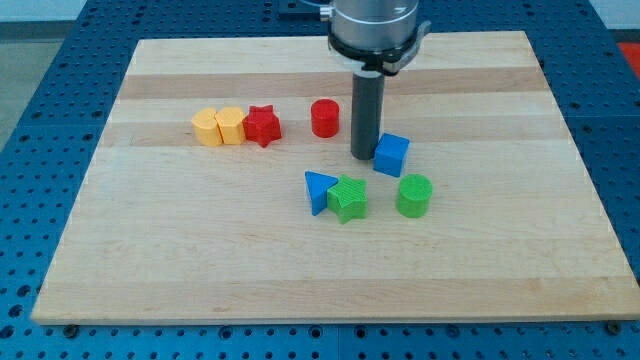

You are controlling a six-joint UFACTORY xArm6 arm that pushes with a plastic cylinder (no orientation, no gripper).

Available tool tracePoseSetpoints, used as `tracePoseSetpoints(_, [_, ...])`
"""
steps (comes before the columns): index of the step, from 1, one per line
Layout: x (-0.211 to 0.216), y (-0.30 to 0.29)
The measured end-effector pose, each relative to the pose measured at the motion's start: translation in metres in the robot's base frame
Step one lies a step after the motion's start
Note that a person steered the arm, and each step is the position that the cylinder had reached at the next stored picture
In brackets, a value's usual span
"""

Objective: Drag the red circle slightly to the left

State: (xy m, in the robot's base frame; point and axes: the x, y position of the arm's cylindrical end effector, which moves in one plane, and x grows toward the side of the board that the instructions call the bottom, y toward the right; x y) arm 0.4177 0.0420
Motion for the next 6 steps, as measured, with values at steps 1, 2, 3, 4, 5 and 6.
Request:
tracePoseSetpoints(1, [-0.024, 0.001])
tracePoseSetpoints(2, [-0.054, 0.001])
tracePoseSetpoints(3, [-0.058, -0.011])
tracePoseSetpoints(4, [-0.058, -0.038])
tracePoseSetpoints(5, [-0.058, -0.053])
tracePoseSetpoints(6, [-0.058, -0.050])
